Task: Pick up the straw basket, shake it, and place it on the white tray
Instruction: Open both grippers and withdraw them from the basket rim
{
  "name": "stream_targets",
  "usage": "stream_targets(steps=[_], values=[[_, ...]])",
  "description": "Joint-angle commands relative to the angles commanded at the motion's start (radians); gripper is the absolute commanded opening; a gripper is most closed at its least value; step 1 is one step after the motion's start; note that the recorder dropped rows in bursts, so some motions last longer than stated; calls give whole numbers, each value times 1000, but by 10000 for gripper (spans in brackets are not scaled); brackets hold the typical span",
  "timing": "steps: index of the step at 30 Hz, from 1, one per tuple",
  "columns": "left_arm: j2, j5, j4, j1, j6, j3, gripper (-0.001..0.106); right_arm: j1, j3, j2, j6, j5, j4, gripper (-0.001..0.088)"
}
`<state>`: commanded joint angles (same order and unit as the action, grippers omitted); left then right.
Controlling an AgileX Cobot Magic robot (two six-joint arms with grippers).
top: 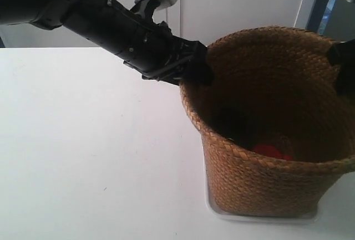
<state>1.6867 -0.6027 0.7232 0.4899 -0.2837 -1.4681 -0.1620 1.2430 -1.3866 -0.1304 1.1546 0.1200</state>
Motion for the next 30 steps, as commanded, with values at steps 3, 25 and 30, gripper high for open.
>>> stream_targets(steps=[3, 25, 30], values=[[-26, 0, 0, 0, -4, 0, 714, 2, 2, 12, -4, 0, 18, 646], [-249, -103, -316, 0, 112, 0, 713, 53, 35, 291, -65, -3, 93, 626], [-297, -130, -320, 0, 112, 0, 707, 62, 35, 367, -62, -3, 97, 556]])
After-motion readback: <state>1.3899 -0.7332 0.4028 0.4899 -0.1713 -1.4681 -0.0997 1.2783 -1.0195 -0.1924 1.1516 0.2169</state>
